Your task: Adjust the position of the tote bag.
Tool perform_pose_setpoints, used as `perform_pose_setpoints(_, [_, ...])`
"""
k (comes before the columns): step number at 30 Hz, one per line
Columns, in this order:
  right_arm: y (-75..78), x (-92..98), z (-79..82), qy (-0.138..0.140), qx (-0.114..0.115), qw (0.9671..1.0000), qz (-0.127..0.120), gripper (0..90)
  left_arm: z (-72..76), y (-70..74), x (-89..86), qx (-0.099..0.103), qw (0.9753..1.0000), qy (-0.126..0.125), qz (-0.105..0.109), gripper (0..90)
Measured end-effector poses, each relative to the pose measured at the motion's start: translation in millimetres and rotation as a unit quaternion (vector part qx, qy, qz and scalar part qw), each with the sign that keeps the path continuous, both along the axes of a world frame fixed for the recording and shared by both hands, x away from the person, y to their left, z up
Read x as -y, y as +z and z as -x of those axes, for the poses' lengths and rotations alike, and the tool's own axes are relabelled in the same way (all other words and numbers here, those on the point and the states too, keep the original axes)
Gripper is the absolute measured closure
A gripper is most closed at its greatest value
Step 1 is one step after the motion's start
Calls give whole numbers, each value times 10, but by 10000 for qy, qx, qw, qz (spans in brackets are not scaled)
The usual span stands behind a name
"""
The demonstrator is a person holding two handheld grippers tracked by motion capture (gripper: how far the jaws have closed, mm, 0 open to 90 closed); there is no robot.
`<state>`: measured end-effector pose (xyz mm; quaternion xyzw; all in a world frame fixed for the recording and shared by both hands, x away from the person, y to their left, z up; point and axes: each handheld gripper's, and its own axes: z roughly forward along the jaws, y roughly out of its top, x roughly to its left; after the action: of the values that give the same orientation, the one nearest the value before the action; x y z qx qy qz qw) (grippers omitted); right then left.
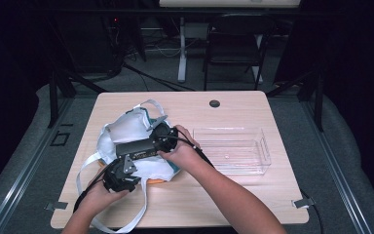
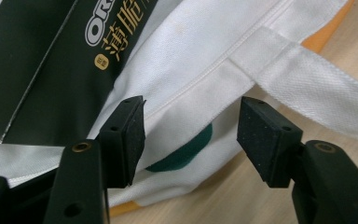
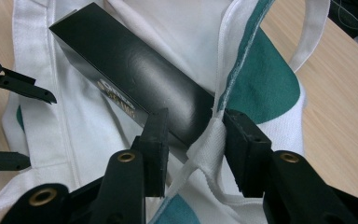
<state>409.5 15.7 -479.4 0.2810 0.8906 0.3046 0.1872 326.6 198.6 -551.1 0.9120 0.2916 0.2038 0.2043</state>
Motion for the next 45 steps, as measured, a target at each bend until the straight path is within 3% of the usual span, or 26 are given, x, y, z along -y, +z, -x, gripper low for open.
perform_pose_setpoints(15, [-2, 3, -21, -84, -14, 10000, 46, 694, 23, -25, 42, 168, 9995, -195, -187, 692])
perform_pose_setpoints(23, [6, 9, -46, -156, -19, 9999, 23, 735, 18, -15, 57, 112, 9989, -273, -369, 811])
perform_pose_setpoints(31, [18, 13, -63, -177, -24, 9998, 105, 765, -2, -37, 59, 110, 9991, -219, -350, 874])
perform_pose_setpoints(45, [103, 95, -148, -314, 126, 9986, 408, 807, -5, -44, 44, 57, 9992, -211, -337, 881])
